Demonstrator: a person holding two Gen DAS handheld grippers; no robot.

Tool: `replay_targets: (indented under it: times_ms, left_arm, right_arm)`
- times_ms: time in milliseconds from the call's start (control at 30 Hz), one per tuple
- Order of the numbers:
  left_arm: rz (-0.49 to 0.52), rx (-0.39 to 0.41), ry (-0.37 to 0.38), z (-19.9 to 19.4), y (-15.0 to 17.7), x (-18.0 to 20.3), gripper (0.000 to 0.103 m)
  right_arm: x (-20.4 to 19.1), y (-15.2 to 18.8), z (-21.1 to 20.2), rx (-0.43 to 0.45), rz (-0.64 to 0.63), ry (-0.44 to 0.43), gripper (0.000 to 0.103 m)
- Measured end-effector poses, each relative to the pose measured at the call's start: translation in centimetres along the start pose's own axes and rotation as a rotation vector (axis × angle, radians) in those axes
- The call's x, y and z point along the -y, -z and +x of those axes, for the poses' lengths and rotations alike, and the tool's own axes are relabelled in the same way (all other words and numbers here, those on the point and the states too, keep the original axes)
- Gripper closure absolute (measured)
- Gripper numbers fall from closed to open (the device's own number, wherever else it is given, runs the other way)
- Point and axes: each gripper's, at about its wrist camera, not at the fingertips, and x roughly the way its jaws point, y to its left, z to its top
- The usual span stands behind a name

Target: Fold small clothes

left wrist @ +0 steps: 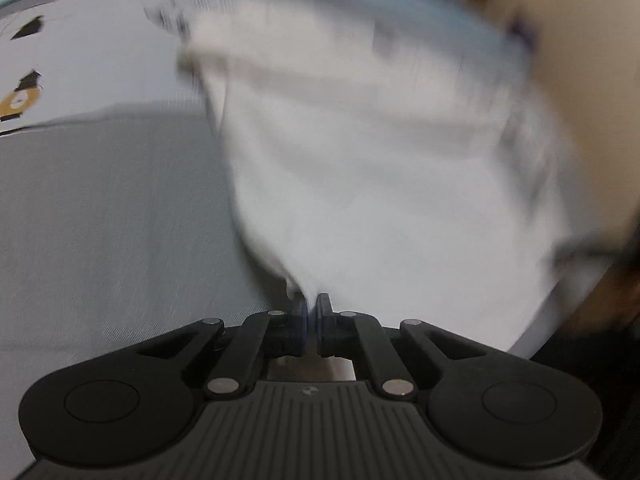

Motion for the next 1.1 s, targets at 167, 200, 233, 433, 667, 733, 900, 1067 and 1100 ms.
replay_targets:
  times_ms: [167,200,233,433,667,733,900,1067,1100]
  left_arm:
    - [-0.049,-0.095,-0.125,2.9,-0.4,-0.6,0.093]
    - [-0.036,-0.125,-0.125,3.7,-0.3,-0.2,0.092]
    - [-0.034,-0.141,-0.109,4.1,-0.3,0.0,0.088]
    - [-0.017,-0.216,-0.107,5.9,0.1,1.1,0.060]
    - [0.059,-0.275,-0.121,6.4,1.1,1.9,0.090]
    - [0.084,-0.269,-0.126,5.5,1.4,1.8,0.098]
    - [0.045,-0.173,-0.103,1.0,1.9,-0.3,0.098]
    - [0.162,-0.314,-0.261,2.7,4.2,-0.4,0.103]
    - [0.174,-0.334,-0.272,3.1,4.3,-0.4,0.103]
  right_arm:
    - [3.6,-1.0,-0.8,0.072,0.217,0.039,0.100]
    - [3.7,-1.1,-0.3,0.050,0.212,0.064,0.100]
    - [3.6,-1.1,0.2,0.031,0.202,0.075,0.100]
    - [2.1,-1.2,1.5,-0.025,0.113,0.102,0.097]
    - [2.0,-0.7,1.3,-0.038,0.084,0.102,0.095]
    - [1.8,-0.4,1.0,-0.041,0.072,0.088,0.096]
    - [3.3,0.1,-1.9,0.052,0.169,-0.019,0.101]
    - [4.3,1.6,-2.6,0.007,0.214,-0.095,0.101]
    - [3.6,2.0,-1.9,-0.042,0.164,-0.078,0.101]
